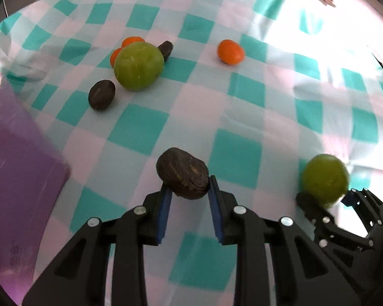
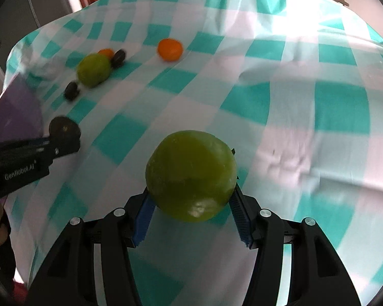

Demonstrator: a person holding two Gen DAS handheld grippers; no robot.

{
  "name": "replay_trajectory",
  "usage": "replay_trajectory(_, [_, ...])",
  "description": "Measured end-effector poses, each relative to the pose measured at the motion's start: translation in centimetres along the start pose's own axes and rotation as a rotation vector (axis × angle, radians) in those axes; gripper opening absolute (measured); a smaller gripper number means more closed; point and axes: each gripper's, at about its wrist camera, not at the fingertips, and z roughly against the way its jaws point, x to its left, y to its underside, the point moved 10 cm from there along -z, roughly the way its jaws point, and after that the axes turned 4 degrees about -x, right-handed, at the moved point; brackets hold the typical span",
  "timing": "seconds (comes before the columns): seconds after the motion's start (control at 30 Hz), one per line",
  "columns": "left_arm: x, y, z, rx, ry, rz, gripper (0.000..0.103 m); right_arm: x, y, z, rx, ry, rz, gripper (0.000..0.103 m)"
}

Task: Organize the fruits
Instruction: 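Carry the green apple and dark plum into the box and release both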

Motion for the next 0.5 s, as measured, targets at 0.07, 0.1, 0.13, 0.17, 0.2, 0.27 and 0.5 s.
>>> replay_trajectory(0.07, [0.7, 0.2, 0.9, -0.012, 0.002, -0.016, 0.029, 0.8, 1.2, 1.2, 0.016, -0.02, 0.022, 0.054])
replay_trajectory(0.1, [0.8, 0.5, 1.9, -0.022, 0.007, -0.024, 0.029, 1.2, 1.7, 1.7, 0.02, -0.026, 0.035, 0.054])
replay_trajectory(0.13, [0.6, 0.7, 2.7, -0.032, 0.009, -0.03, 0.029, 1.6, 2.2, 2.5, 0.022, -0.036, 0.055, 0.054])
replay_trajectory(0.17, [0.5, 0.9, 3.6, -0.044, 0.012, -0.037, 0.029, 2.0, 2.9, 3.5, 0.021, -0.05, 0.069, 0.053])
replay_trajectory(0.2, [0.4, 1.0, 4.2, -0.051, 0.013, -0.04, 0.029, 2.3, 3.1, 4.3, 0.017, -0.063, 0.083, 0.051])
replay_trajectory(0.27, [0.1, 1.5, 5.5, -0.07, 0.014, -0.056, 0.029, 2.7, 2.8, 5.4, 0.0, -0.084, 0.105, 0.037])
replay_trajectory(0.5, [1.2, 4.2, 6.5, -0.025, -0.042, -0.055, 0.029, 2.6, 2.6, 7.2, 0.039, -0.103, 0.131, 0.053])
